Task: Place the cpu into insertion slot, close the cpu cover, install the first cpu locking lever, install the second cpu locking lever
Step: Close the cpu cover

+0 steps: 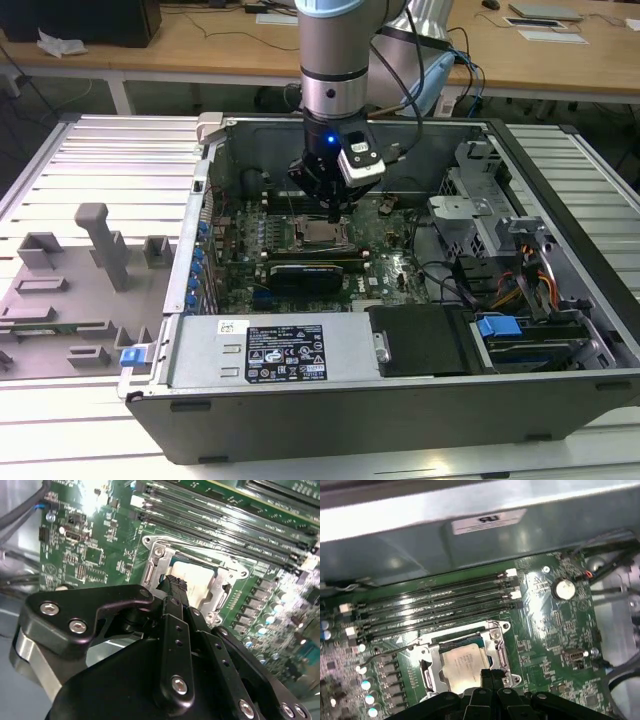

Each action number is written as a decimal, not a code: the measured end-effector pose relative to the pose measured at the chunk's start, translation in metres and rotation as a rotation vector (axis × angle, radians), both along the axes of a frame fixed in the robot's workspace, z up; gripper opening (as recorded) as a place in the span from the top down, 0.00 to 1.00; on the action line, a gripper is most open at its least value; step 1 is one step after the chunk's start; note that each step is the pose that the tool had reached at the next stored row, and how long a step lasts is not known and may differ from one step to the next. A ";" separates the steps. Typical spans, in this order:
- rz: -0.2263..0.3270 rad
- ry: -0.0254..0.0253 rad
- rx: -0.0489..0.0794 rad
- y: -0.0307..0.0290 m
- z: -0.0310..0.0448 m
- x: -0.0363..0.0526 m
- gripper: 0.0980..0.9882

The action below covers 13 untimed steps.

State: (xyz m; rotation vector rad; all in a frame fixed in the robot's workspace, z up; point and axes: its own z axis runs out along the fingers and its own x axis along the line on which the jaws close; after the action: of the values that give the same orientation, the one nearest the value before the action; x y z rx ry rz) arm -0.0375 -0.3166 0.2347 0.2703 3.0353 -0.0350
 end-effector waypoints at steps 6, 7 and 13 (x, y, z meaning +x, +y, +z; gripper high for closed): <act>0.117 0.0000 -0.006 0.0000 -0.0006 0.0000 0.99; 0.121 0.0000 -0.006 0.0000 -0.0006 0.0000 0.99; 0.125 0.0687 -0.002 0.0000 -0.0014 0.0001 0.99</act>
State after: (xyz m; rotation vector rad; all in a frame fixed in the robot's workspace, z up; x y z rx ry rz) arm -0.0375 -0.3167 0.2333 0.0801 3.1133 -0.0384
